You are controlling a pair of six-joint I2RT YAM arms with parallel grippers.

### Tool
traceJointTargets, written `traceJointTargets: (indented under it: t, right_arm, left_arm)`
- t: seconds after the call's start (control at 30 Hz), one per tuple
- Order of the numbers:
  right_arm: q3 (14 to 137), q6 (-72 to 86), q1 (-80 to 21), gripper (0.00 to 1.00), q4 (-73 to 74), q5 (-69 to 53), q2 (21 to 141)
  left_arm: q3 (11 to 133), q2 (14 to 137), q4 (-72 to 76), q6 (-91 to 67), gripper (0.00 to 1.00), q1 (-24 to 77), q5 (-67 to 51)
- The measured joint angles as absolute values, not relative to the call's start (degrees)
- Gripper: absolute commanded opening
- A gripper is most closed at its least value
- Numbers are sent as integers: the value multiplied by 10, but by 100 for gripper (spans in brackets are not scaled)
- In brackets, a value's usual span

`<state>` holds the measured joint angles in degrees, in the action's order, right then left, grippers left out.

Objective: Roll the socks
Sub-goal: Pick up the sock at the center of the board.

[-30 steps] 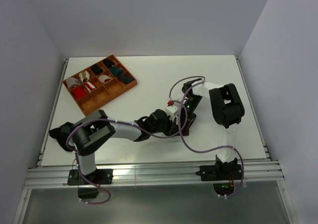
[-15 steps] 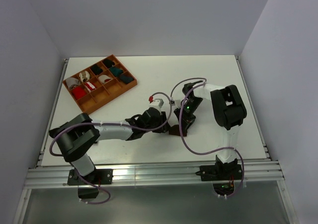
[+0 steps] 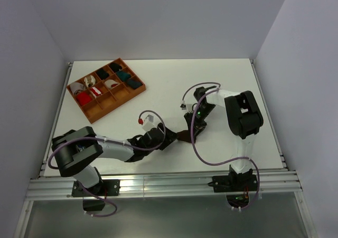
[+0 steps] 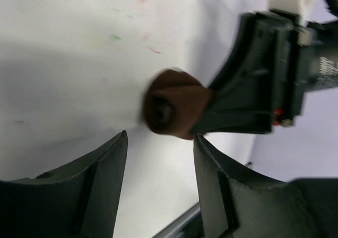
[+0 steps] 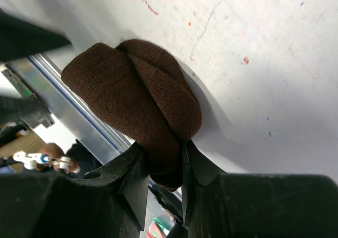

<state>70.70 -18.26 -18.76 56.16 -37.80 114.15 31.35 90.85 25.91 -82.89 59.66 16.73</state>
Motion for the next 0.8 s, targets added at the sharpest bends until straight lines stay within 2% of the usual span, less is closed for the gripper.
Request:
traceJointTargets:
  t: [0.33,0.47,0.5,0.8]
  right_arm:
    - [707,-159,-184,0,527,-404,1141]
    - [707,-160,-183,0,521,-413,1141]
    - [707,-163,-183,0,521,-417,1141]
    - [709,-196,-181,0,523,-446,1143]
  left_arm:
    - [323,991,349,-955,62,647,230]
    - [329,1008,375,-985,72,652,254]
    - [330,1013,384,-992,80,653,261]
    - [355,1057,427,-1045,80,657,288]
